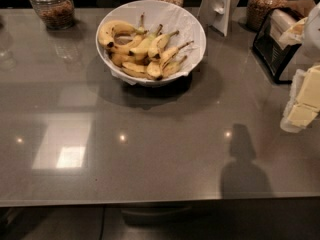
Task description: Pick banana from white bowl
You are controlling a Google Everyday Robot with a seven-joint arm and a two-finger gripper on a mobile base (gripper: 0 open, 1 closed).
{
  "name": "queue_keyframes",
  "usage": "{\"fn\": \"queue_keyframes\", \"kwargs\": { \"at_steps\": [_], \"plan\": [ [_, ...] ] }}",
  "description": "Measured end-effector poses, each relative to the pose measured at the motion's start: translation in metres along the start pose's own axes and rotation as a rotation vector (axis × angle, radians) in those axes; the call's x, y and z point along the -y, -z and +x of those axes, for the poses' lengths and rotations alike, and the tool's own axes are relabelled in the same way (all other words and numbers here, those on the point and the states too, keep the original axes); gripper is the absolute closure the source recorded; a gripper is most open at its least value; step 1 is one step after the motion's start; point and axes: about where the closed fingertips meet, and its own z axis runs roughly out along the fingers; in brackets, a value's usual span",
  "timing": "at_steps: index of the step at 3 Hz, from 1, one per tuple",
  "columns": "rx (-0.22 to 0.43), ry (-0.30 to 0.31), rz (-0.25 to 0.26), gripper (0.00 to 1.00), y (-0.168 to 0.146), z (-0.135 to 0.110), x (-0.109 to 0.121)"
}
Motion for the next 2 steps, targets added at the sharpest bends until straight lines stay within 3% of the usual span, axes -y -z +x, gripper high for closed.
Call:
{"fn": "queue_keyframes", "kwargs": {
  "at_steps": [1,2],
  "plan": [
    [0.0,0.0,0.0,0.0,0.0,0.0,0.0],
    [0.081,-0.009,0.021,0.0,-0.006,-0.016,0.008]
  ]
}}
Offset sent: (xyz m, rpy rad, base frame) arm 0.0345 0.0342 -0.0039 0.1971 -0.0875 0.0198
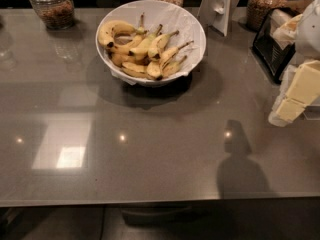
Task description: Pick banana from white bowl
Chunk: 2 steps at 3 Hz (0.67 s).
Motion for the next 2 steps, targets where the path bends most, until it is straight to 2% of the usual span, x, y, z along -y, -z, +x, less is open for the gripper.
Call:
{"fn": "queue_keyframes", "kwargs": {
  "at_steps": [1,2],
  "plan": [
    [0.145,-0.026,0.029,0.0,-0.013,-0.029,0.018],
    [0.302,-0.083,0.031,0.0,-0.026,-0.067,0.044]
  ]
}}
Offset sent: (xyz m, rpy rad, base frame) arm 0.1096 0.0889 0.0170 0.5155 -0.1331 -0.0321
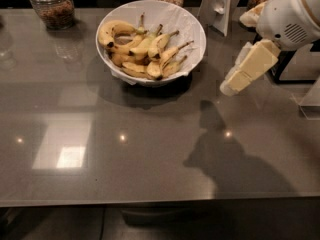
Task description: Pick banana from white bowl
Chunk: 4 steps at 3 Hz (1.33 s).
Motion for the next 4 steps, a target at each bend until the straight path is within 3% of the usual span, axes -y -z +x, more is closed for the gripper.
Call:
{"fn": "queue_keyframes", "kwargs": {
  "at_steps": [1,2,4],
  "plan": [
    [0.111,-0.086,-0.047,0.0,-0.027,-0.037,0.021],
    [0.172,-0.163,-0.137,0.0,-0.061,-0.075,0.031],
    [0.205,-0.159,-0.111,0.0,-0.067,-0.076,0.032]
  ]
}}
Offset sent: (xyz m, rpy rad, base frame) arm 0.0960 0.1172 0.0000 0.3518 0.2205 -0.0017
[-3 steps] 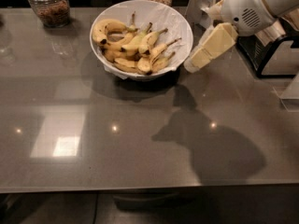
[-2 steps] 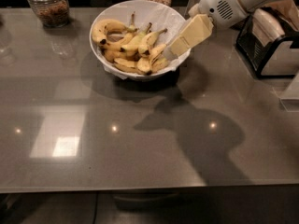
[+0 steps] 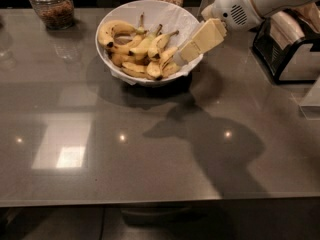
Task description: Pick banana from white bowl
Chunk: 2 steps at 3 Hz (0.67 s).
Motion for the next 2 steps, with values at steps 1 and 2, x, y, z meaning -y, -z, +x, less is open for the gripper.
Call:
{"fn": "queue_keyframes", "kwargs": {
  "at_steps": [1,2],
  "plan": [
    [0.098,0.007,0.051,0.0,-0.019,-0.001,0.003],
    [0.194,-0.02,0.112,0.0,-0.037,-0.003,0.009]
  ]
}}
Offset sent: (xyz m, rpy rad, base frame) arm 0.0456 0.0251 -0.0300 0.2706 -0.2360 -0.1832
